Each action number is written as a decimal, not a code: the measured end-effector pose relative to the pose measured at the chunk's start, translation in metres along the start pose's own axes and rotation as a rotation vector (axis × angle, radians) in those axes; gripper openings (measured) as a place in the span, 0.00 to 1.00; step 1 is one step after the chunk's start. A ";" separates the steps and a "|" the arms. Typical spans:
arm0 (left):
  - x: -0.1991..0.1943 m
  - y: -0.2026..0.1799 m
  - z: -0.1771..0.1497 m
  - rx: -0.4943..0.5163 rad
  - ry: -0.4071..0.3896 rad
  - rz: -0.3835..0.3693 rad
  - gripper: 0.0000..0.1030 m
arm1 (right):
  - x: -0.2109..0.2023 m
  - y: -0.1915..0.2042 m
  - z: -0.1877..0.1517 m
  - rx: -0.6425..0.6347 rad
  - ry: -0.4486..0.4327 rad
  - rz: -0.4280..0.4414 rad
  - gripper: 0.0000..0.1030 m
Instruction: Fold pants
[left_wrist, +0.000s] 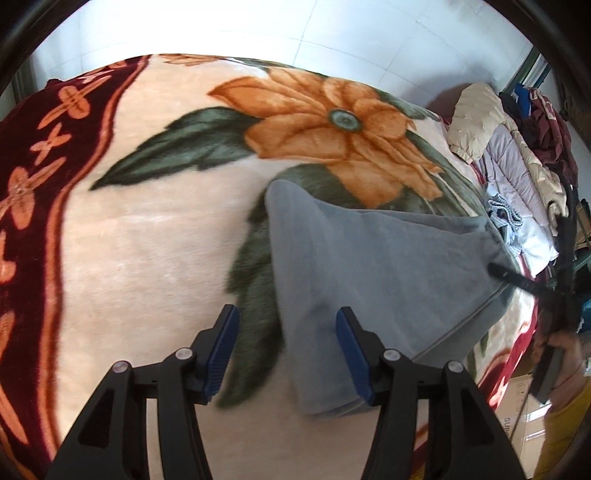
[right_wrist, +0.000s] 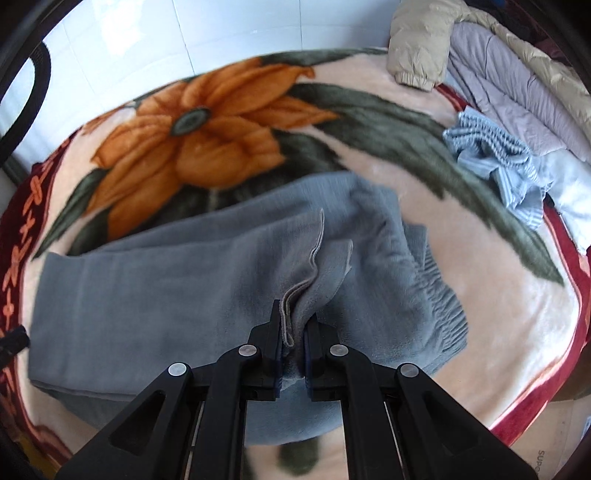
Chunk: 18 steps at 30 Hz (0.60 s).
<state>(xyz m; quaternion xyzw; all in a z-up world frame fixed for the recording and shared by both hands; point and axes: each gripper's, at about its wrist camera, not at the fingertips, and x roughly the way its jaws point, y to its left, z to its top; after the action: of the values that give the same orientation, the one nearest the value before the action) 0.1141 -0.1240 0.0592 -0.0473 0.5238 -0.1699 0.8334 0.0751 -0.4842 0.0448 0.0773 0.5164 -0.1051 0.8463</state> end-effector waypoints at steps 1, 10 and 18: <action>0.003 -0.003 0.002 -0.002 0.003 -0.008 0.57 | 0.004 0.000 -0.003 -0.008 -0.002 -0.002 0.08; 0.044 -0.010 -0.002 0.058 0.059 0.086 0.65 | -0.005 0.001 -0.004 -0.049 -0.026 -0.029 0.18; 0.028 0.003 -0.017 0.030 0.081 0.045 0.66 | -0.047 0.032 -0.016 -0.122 -0.143 -0.027 0.43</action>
<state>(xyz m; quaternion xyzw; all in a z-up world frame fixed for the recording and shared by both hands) 0.1103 -0.1292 0.0269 -0.0163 0.5553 -0.1609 0.8158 0.0485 -0.4452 0.0805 0.0109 0.4614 -0.0900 0.8826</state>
